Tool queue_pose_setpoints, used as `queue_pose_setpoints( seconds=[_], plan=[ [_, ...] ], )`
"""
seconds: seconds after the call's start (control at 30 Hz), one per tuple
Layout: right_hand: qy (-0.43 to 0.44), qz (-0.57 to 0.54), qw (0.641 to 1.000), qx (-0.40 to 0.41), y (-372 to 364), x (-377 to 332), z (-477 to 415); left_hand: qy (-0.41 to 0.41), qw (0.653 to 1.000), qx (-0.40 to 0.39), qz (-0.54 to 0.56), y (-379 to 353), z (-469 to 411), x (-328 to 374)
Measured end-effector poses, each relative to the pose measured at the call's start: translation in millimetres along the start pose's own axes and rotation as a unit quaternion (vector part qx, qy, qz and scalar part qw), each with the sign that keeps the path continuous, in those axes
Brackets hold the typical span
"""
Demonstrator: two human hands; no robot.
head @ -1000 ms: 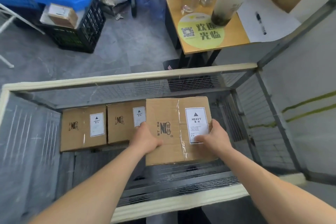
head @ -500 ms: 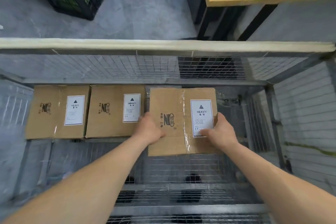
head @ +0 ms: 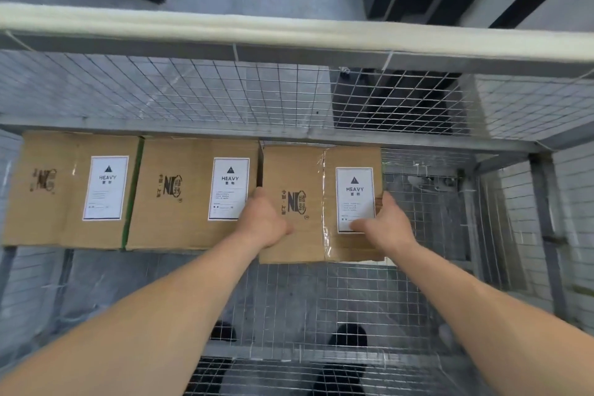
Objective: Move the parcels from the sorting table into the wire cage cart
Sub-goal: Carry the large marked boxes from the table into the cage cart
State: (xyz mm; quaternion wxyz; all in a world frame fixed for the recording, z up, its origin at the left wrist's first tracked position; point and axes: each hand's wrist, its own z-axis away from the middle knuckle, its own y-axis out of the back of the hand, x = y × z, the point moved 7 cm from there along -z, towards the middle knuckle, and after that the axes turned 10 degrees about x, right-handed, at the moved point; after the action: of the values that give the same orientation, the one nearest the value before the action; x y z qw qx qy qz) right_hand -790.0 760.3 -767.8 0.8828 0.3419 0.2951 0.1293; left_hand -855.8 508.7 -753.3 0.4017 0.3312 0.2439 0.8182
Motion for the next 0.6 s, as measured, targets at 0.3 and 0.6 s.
queue_pose_setpoints(
  seconds=[0.3, 0.6],
  plan=[
    [0.015, -0.001, 1.0, -0.01, -10.8, -10.3, 1.5, -0.029, 0.999, -0.02, -0.024, -12.7, -5.0, 3.0],
    [0.082, 0.018, 0.996, -0.008, 12.8, -37.6, 43.6, -0.124, 0.99, 0.001, -0.066, 14.6, 21.1, 22.2]
  ],
)
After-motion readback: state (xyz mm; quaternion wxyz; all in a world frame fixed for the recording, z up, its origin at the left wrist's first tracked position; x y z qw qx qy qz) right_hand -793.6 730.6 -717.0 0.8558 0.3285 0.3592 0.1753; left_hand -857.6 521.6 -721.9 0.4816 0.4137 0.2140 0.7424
